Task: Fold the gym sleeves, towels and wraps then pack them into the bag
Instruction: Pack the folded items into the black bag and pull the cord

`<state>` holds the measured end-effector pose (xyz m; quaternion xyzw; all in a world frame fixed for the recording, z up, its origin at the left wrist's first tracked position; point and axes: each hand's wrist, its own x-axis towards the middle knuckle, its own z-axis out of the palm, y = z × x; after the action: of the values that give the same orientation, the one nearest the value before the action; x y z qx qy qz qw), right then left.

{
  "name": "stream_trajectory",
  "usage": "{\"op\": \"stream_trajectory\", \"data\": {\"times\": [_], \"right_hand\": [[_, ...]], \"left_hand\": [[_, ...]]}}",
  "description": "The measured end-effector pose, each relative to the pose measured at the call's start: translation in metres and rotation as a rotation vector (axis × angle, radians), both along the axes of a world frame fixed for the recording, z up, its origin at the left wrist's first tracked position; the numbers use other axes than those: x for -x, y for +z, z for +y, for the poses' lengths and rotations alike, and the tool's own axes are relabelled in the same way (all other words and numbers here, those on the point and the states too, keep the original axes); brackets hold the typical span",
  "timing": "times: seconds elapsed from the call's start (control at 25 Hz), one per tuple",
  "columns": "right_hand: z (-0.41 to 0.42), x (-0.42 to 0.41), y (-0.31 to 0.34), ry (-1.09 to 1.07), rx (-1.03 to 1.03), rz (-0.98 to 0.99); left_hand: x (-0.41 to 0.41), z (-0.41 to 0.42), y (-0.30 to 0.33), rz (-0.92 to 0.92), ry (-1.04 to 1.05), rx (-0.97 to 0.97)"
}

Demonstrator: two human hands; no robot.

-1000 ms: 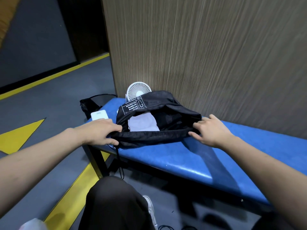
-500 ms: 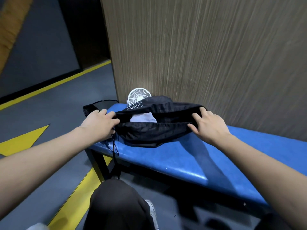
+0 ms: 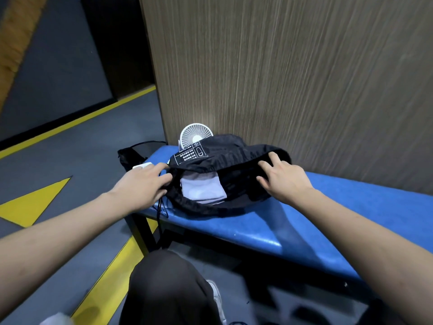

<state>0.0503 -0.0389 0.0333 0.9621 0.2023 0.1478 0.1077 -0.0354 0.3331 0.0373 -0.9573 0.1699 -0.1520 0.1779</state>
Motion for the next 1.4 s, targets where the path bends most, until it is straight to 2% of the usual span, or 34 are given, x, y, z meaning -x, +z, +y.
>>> {"op": "stream_trajectory", "data": {"times": [0.12, 0.24, 0.32, 0.4, 0.48, 0.6, 0.64, 0.76, 0.88, 1.0, 1.12, 1.28, 1.4], "right_hand": [[0.004, 0.001, -0.011, 0.111, -0.011, -0.088], [0.019, 0.005, -0.013, 0.252, -0.103, -0.196], [0.037, 0.011, -0.012, 0.353, -0.142, -0.226], [0.058, 0.021, -0.015, 0.451, -0.163, -0.209], [0.079, 0.035, -0.019, 0.524, -0.173, -0.139], [0.107, 0.056, -0.031, 0.572, -0.192, 0.045], [0.116, 0.060, -0.035, 0.565, -0.200, 0.120], [0.139, 0.070, -0.042, 0.497, -0.219, 0.343], [0.150, 0.073, -0.041, 0.427, -0.296, 0.424], [0.156, 0.070, -0.039, 0.410, -0.349, 0.425], [0.154, 0.067, -0.036, 0.425, -0.417, 0.387], [0.145, 0.058, -0.035, 0.484, -0.555, 0.273], [0.139, 0.054, -0.034, 0.547, -0.561, 0.194]], "left_hand": [[0.006, -0.005, -0.008, 0.032, -0.026, 0.185], [0.008, -0.010, -0.007, 0.118, 0.072, 0.468], [0.006, -0.010, -0.007, 0.210, 0.093, 0.666], [0.005, -0.008, -0.010, 0.360, 0.127, 0.782], [0.007, -0.006, -0.017, 0.425, 0.183, 0.799], [0.011, -0.007, -0.033, 0.264, 0.196, 0.717], [0.012, -0.006, -0.040, 0.255, 0.208, 0.750], [0.014, -0.005, -0.058, 0.405, 0.286, 0.957], [0.012, -0.004, -0.069, 0.466, 0.297, 0.944], [0.008, -0.010, -0.071, 0.438, 0.285, 1.022], [0.005, -0.018, -0.071, 0.397, 0.291, 1.004], [0.006, -0.022, -0.067, 0.287, 0.308, 0.810], [0.009, -0.024, -0.060, 0.172, 0.342, 0.662]]}}
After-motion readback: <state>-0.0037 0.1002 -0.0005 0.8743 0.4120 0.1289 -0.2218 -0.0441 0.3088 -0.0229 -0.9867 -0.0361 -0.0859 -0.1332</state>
